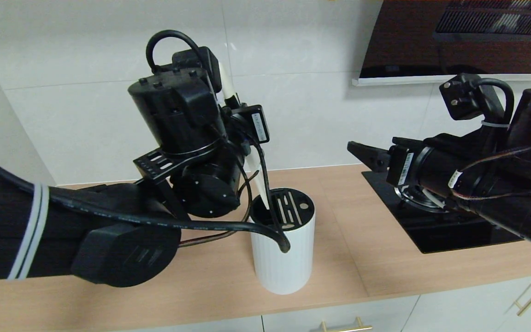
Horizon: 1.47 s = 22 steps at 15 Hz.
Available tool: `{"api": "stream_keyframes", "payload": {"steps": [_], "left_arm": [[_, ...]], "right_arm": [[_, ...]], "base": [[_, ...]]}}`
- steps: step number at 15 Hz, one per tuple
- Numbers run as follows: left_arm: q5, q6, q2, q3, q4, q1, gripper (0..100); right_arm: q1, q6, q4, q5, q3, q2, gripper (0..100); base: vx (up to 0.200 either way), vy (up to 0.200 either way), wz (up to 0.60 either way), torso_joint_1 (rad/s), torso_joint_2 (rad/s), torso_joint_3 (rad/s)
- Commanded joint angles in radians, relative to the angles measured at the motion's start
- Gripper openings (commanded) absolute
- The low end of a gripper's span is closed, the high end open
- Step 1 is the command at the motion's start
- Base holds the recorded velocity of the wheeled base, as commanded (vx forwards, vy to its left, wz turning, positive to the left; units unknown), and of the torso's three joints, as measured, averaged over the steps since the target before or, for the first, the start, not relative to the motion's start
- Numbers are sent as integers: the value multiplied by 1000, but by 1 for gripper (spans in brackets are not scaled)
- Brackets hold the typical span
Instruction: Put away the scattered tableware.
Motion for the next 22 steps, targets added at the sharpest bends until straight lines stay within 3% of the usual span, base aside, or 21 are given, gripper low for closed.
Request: {"api": "stream_keyframes", "payload": {"steps": [1,15,22], "left_arm": [[0,-1,31,1,-4,0,0],[-5,-4,147,24,-29,-3,0],[2,-5,227,53,-29,-46,0]], "right_arm": [[0,0,-1,0,3,10,100],[0,0,-2,0,8,16,100],[0,-1,-2,0,12,16,100]], "base": [[0,0,0,0,0,0],[0,0,0,0,0,0],[0,0,0,0,0,0]]}}
